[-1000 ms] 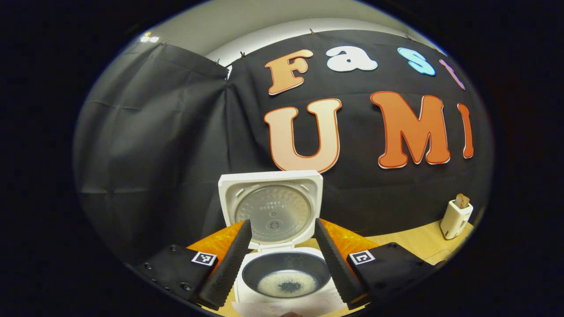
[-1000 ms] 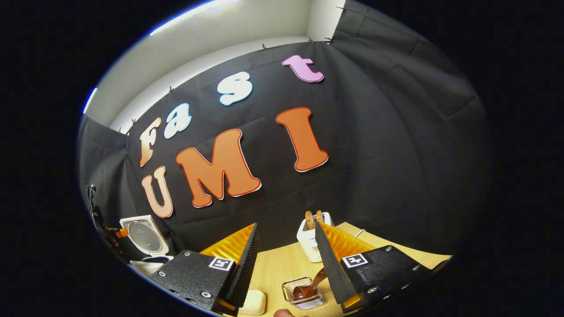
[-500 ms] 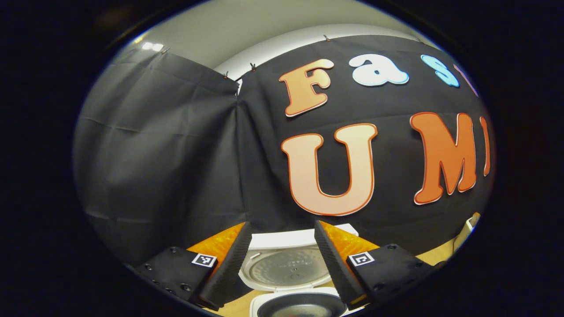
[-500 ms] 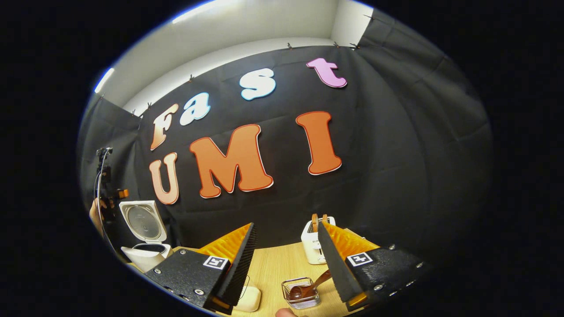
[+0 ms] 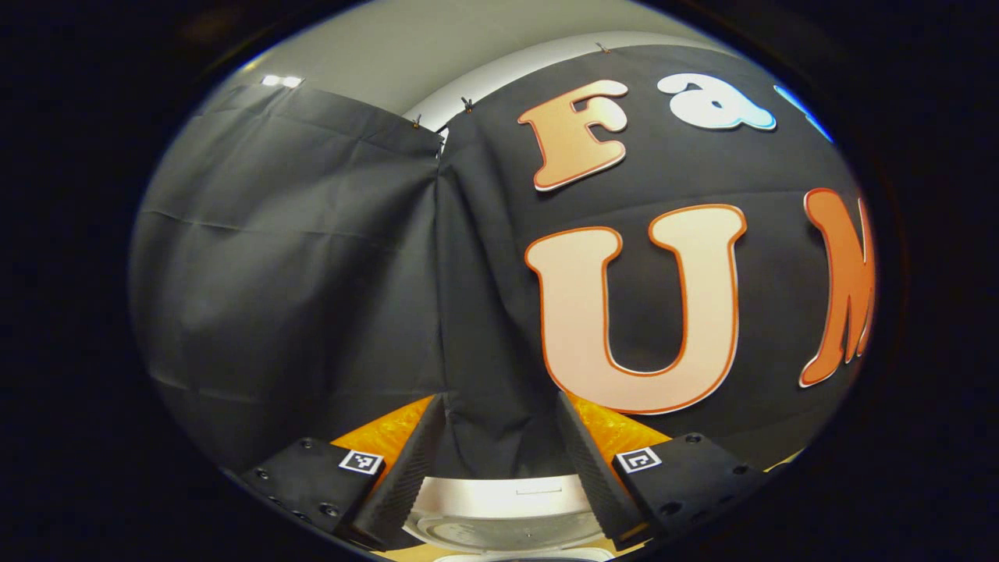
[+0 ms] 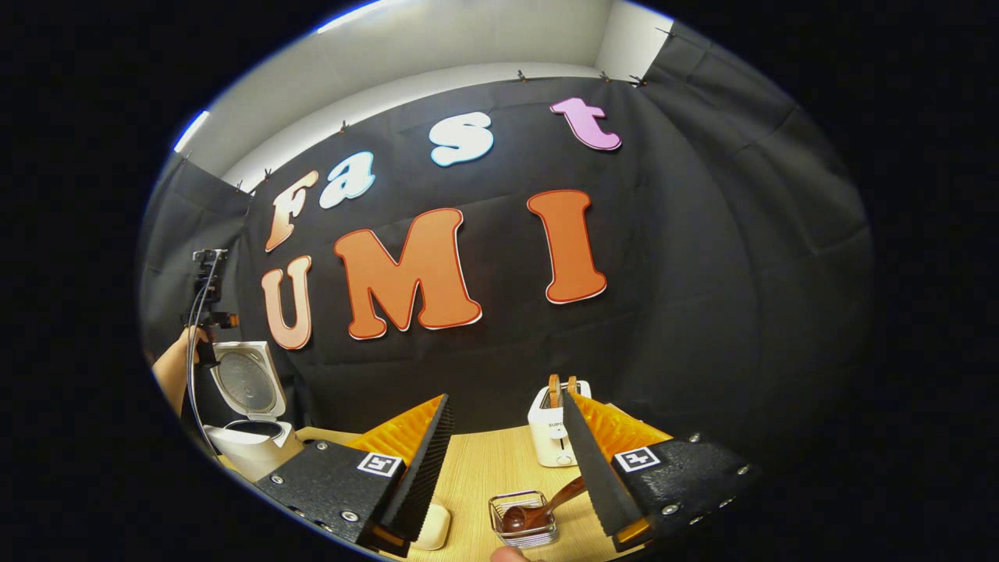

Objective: Close the left gripper, press the button to open the rice cooker; take a wooden spoon from the chopstick holder with the right hand, scoop a spoonful of rice and pour it into the rice cooker, then put the wooden spoon back into the chopstick holder.

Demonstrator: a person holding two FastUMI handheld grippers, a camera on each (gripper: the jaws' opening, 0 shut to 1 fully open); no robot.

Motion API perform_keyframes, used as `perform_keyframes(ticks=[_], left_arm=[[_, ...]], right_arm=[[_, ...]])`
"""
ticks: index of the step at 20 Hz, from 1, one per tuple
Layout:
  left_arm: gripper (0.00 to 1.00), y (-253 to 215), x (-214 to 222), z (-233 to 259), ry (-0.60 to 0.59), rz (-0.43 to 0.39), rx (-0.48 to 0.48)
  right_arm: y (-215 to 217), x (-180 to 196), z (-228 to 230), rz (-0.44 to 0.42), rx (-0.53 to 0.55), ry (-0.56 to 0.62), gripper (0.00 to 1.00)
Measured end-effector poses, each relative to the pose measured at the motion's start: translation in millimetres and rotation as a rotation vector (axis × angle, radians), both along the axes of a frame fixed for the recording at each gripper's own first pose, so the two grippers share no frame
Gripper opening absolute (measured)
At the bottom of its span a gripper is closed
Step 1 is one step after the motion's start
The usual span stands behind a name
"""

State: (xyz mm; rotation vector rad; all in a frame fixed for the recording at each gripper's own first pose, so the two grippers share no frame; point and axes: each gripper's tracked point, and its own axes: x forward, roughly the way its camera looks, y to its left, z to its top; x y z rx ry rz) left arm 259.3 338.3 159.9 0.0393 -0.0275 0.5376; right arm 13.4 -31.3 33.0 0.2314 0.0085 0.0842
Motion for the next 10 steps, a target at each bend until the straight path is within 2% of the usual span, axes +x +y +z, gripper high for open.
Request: perform_keyframes(ticks=[2, 6, 7, 10], left_arm=[[0.92, -8.8, 12.0, -16.4, 0.036, -0.027, -0.048], [0.92, -12.0, 23.4, -53.5, 0.146, -0.053, -0.079], [0.93, -10.1, 21.0, -54.8, 0.164, -0.034, -0.066], [0.94, -16.3, 19.1, -57.0, 0.188, -0.073, -0.086]], right_arm=[[1.0, 0.1, 0.1, 0.000, 0.007, -0.001, 0.84], [-1.7, 0.3, -2.3, -0.002, -0.013, 0.005, 0.84], [-2.5, -0.2, -2.9, -0.001, -0.016, 0.005, 0.84], [-3.8, -0.1, -4.1, -0.001, -0.032, 0.004, 0.86]])
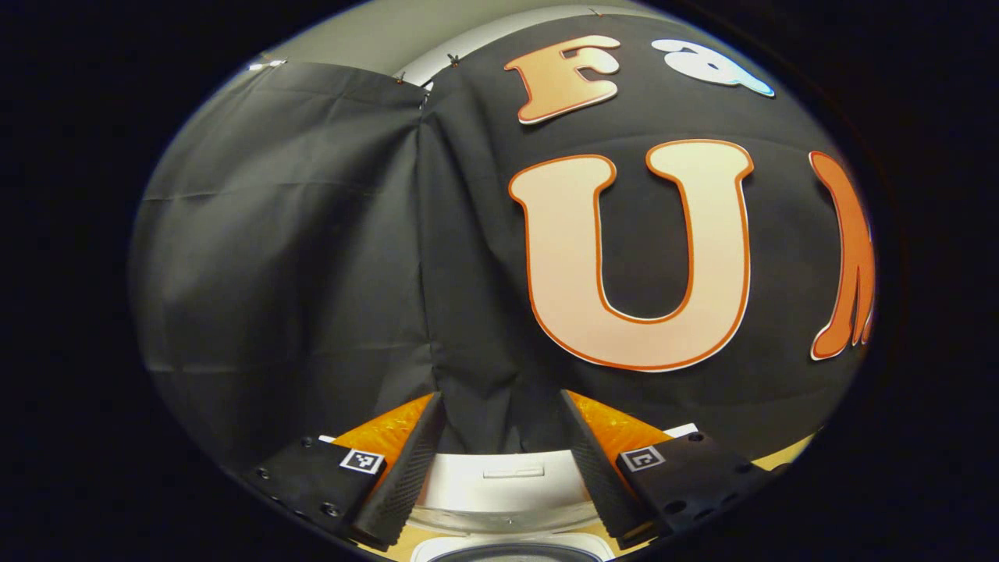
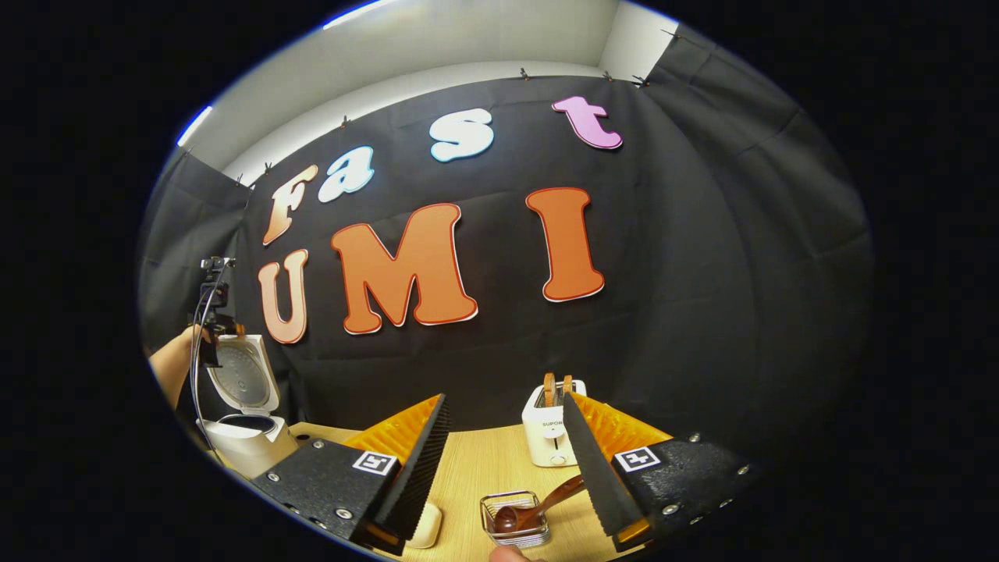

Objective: Close the left gripper, press the button to open the rice cooker; take a wooden spoon from the chopstick holder with the right hand, scoop a spoonful of rice and pour it into the rice cooker, then put the wooden spoon back into the chopstick holder.

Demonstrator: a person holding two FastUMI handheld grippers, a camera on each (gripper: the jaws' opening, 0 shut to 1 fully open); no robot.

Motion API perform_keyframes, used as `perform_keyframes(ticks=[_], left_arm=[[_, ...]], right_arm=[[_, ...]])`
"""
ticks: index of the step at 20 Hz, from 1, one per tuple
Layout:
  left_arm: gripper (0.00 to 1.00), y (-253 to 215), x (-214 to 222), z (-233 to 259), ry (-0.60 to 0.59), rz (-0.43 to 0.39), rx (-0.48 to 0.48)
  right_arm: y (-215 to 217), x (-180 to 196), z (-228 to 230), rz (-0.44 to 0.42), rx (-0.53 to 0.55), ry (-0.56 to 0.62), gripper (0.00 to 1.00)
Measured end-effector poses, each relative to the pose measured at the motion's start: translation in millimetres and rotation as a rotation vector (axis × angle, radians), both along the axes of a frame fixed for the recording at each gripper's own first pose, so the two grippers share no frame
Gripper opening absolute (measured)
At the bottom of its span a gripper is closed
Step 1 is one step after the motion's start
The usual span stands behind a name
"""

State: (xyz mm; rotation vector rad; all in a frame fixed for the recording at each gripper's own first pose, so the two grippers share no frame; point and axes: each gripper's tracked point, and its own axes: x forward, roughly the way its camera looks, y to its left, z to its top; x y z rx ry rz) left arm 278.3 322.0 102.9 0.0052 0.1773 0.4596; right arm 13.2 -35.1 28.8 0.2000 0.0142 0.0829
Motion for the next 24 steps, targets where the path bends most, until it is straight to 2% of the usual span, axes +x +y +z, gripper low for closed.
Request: perform_keyframes(ticks=[3, 7, 10, 12, 14, 16, 17, 19, 20, 21, 24], left_arm=[[0.92, -4.5, -5.2, -2.6, 0.039, -0.033, -0.039], [0.95, -16.4, -15.5, 1.0, 0.084, -0.066, -0.076], [0.92, -11.7, -12.6, 10.2, 0.090, -0.102, -0.086], [0.95, -9.2, -11.5, 8.4, 0.119, -0.125, -0.112], [0.94, -1.9, -8.2, 5.9, 0.191, -0.140, -0.146], [0.92, -0.7, -10.6, 9.9, 0.191, -0.147, -0.155], [0.95, 0.5, -8.5, 7.1, 0.199, -0.155, -0.153], [0.96, -0.1, -8.5, 6.6, 0.218, -0.167, -0.168], [0.91, 0.4, -8.4, 5.7, 0.228, -0.173, -0.175], [0.96, 0.1, -6.5, 6.2, 0.228, -0.180, -0.180], [0.96, 0.5, -5.9, -5.2, 0.262, -0.206, -0.206]], right_arm=[[5.5, 11.2, -1.9, 0.013, 0.001, 0.016, 0.87], [8.7, 8.0, -3.2, 0.037, 0.002, 0.021, 0.87], [15.7, 5.4, -2.1, 0.059, 0.038, 0.029, 0.86], [14.9, 4.7, -0.5, 0.052, 0.046, 0.027, 0.86], [13.4, 6.1, -0.2, 0.049, 0.038, 0.020, 0.86], [23.1, 1.1, -8.9, 0.055, 0.026, 0.011, 0.86], [22.4, 1.1, -8.1, 0.056, 0.016, 0.006, 0.86], [20.8, 1.3, -7.3, 0.058, 0.003, -0.004, 0.86], [20.4, 1.2, -7.0, 0.058, -0.002, -0.008, 0.86], [20.5, 1.6, -6.8, 0.060, -0.007, -0.012, 0.86], [17.4, -2.5, -3.9, 0.064, -0.013, -0.023, 0.86]])
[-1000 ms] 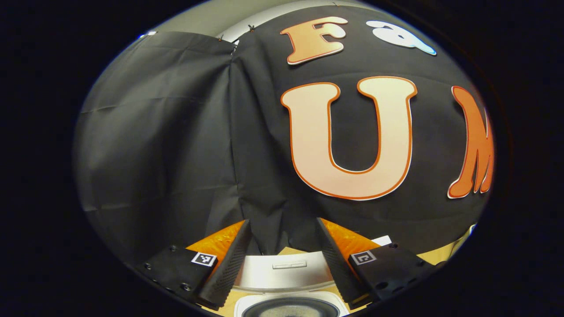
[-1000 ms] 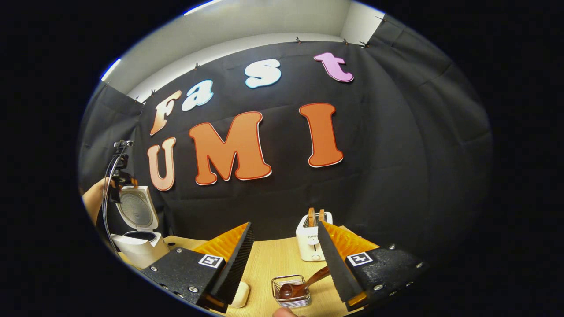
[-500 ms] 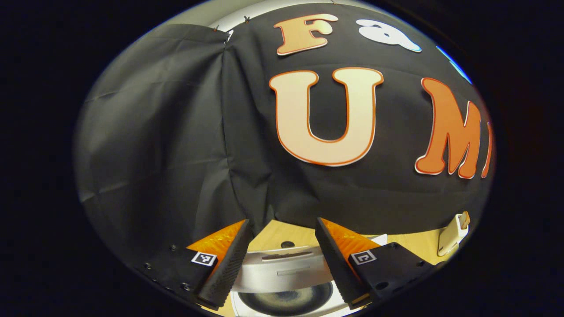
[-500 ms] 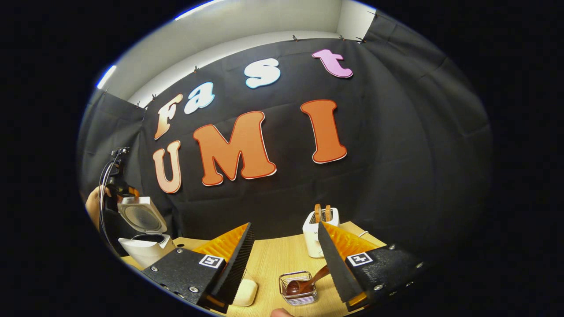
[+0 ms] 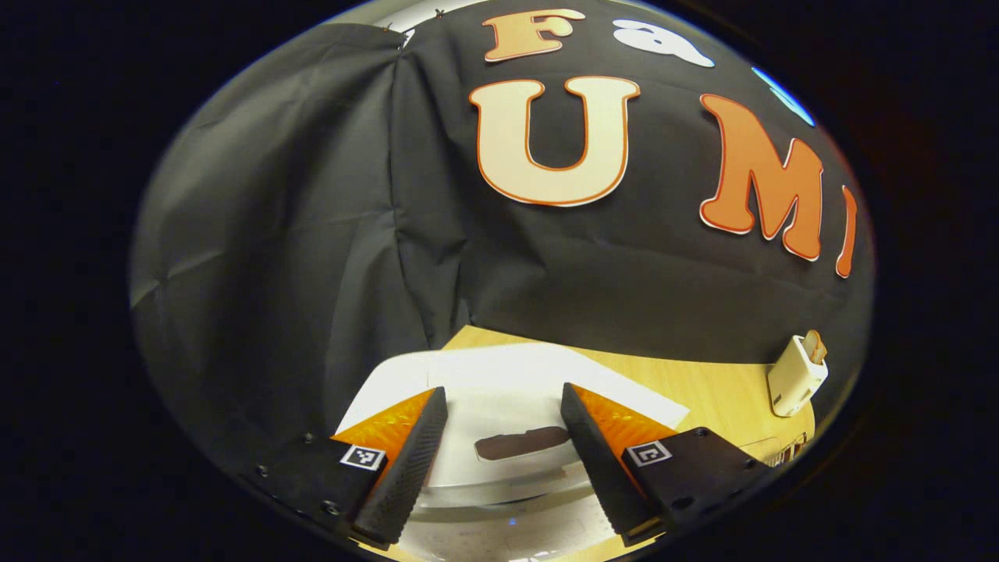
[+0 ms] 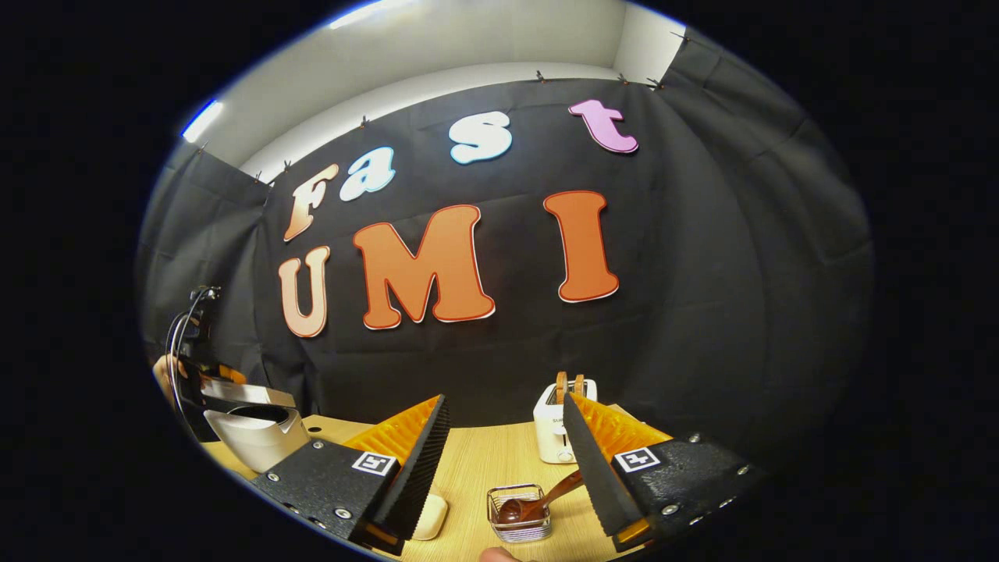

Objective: Close the left gripper, press the button to open the rice cooker; take a wooden spoon from the chopstick holder with the right hand, scoop a spoonful of rice and pour it into the rice cooker, then put the wooden spoon back into the chopstick holder.

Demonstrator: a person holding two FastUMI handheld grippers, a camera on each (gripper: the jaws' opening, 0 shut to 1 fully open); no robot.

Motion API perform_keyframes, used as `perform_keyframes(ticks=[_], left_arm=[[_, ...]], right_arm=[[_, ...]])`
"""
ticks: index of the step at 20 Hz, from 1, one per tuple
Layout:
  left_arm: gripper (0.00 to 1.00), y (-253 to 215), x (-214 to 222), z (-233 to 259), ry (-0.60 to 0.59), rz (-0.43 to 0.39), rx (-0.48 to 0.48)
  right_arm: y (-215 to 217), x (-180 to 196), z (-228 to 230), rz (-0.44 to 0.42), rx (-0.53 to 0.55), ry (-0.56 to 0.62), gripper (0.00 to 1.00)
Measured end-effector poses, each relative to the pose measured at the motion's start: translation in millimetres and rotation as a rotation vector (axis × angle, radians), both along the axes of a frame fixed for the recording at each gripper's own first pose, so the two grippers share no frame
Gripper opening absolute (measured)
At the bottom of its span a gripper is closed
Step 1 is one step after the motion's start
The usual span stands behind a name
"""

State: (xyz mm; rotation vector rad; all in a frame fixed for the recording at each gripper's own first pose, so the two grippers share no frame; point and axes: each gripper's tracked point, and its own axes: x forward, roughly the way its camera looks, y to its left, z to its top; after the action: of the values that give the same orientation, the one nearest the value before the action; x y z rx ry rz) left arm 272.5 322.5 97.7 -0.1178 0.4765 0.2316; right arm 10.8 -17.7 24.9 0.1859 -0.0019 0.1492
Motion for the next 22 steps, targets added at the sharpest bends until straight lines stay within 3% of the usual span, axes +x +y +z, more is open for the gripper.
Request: perform_keyframes(ticks=[2, 4, 11, 17, 22], left_arm=[[0.92, -3.3, 2.2, -18.0, 0.092, -0.031, 0.004], [0.97, -2.0, 19.7, 6.3, 0.019, -0.022, 0.029], [0.91, -5.4, 21.4, 9.7, 0.033, 0.009, 0.047], [0.91, -10.7, 16.6, 46.2, -0.109, 0.027, 0.116], [0.92, -54.7, 4.4, 83.2, -0.226, -0.055, 0.147]], right_arm=[[2.3, -1.6, 0.4, 0.015, -0.006, -0.006, 0.86], [5.9, -3.1, -0.1, 0.028, -0.009, -0.007, 0.86], [14.2, -6.0, -3.7, 0.053, -0.027, 0.001, 0.86], [17.5, -5.7, -1.0, 0.052, -0.053, -0.017, 0.86], [29.2, -10.1, 1.0, 0.088, -0.055, -0.025, 0.86]])
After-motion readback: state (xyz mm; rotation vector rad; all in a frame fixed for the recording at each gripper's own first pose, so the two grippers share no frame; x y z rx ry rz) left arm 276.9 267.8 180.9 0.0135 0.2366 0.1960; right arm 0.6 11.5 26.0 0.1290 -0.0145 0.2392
